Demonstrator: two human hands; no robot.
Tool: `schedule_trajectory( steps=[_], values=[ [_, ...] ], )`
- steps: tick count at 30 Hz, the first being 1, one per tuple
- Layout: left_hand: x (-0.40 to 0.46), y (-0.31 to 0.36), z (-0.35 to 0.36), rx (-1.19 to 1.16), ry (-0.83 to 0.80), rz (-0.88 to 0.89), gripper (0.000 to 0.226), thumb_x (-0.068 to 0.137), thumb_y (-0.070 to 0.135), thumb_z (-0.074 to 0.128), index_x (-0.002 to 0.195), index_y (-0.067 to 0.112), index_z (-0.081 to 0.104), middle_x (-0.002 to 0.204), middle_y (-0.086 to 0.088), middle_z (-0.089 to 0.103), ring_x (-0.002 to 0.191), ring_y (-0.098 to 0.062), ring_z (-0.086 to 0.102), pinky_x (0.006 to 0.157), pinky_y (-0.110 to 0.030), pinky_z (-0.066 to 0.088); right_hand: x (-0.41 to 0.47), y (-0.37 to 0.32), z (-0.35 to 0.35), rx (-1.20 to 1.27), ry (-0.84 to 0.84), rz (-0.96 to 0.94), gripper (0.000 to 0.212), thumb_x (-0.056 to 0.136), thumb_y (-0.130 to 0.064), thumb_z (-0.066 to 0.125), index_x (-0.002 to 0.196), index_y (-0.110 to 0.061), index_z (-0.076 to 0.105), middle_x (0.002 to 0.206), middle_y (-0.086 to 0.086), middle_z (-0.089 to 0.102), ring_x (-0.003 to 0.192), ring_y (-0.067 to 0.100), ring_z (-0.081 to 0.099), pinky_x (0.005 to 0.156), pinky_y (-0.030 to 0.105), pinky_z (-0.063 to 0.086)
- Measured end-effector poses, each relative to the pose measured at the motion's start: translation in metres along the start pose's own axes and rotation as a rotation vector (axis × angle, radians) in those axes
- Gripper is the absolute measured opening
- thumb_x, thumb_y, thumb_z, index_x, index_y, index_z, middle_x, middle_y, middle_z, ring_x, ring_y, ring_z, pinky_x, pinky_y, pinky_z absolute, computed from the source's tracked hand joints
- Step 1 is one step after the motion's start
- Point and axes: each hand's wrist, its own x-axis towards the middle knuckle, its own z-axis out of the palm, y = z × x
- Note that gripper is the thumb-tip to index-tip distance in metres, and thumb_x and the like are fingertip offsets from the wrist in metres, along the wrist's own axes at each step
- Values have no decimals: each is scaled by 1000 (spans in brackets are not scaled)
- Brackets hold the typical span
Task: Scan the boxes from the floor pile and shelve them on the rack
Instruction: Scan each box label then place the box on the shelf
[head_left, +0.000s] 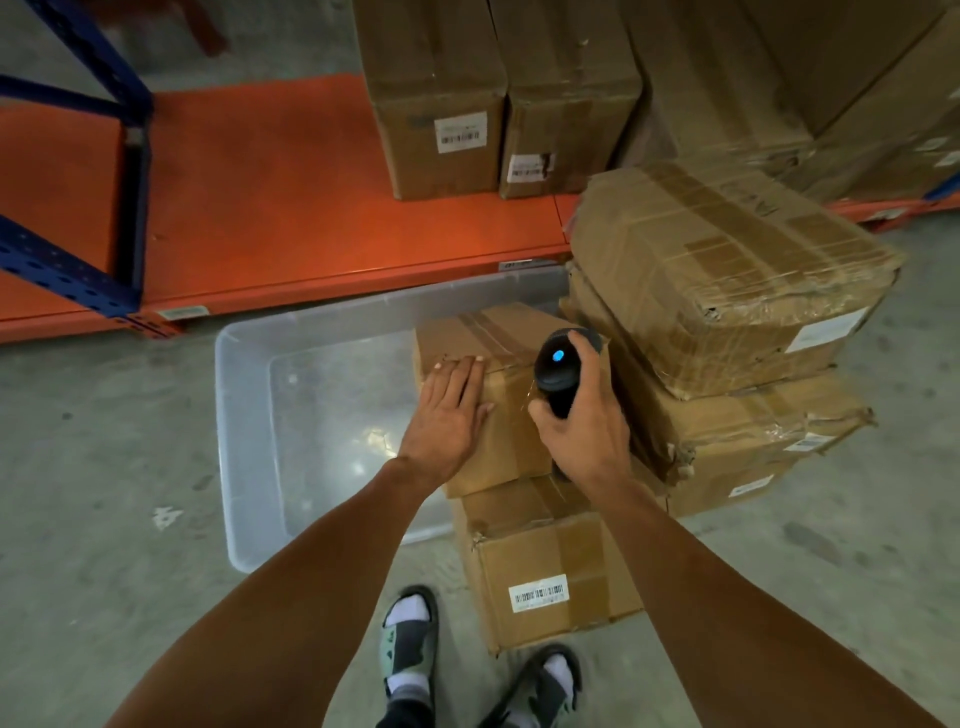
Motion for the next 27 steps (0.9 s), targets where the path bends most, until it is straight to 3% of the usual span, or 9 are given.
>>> schedule_trajectory(
  steps=[4,6,8,10,12,16,17,21,27],
  values=[
    [-1,2,1,119,-37,27,75,103,55,20,153,-1,24,153,-23,36,143,-40,31,123,-49,14,-38,9,-17,256,-4,34,81,87,-17,72,151,-42,28,134,-20,55,121,9,58,101,40,53],
    [0,4,2,144,-48,19,79,102,57,19,152,-3,25,152,-25,37,142,-41,32,123,-51,16,-51,12,-22,353,31,60,79,86,-10,71,149,-41,34,126,-34,53,113,-6,58,97,28,53],
    [1,5,3,165,-47,8,80,101,57,18,151,-4,26,150,-26,38,141,-42,34,122,-52,16,-59,10,-28,436,65,109,73,88,-13,71,147,-39,38,120,-35,53,108,-18,55,88,13,47],
    [3,5,2,188,-38,6,80,101,57,18,151,-5,26,150,-27,38,140,-43,35,121,-50,12,-66,9,-33,497,105,142,67,88,-25,76,144,-38,42,116,-34,55,103,-24,53,82,9,45],
    [4,6,1,203,-39,-1,81,101,58,15,153,-4,21,153,-27,34,143,-42,30,122,-49,7,-73,11,-35,525,133,175,64,85,-42,79,138,-41,45,111,-33,61,104,-17,59,87,15,50],
    [7,11,2,243,-97,-38,80,101,58,9,156,0,2,162,-22,13,150,-38,10,124,-47,-3,-90,25,-32,518,103,235,60,83,-54,76,133,-50,44,116,-21,66,108,10,67,94,47,58],
    [7,12,3,255,-107,-48,80,101,59,9,156,1,-1,163,-21,10,151,-36,6,124,-46,-4,-93,27,-32,507,107,240,59,83,-52,76,133,-50,44,116,-21,66,108,10,67,94,46,58],
    [10,15,0,254,-145,-81,79,101,59,10,156,4,-6,164,-17,2,152,-34,0,122,-43,-10,-101,35,-31,447,128,249,54,89,-39,75,129,-53,42,104,-36,53,98,-10,55,85,23,44],
    [11,15,-1,234,-161,-96,80,101,60,11,156,5,-7,165,-16,0,152,-34,-3,119,-41,-13,-97,39,-30,314,87,214,59,88,-48,73,138,-46,42,103,-28,60,94,0,59,88,30,50]
  ],
)
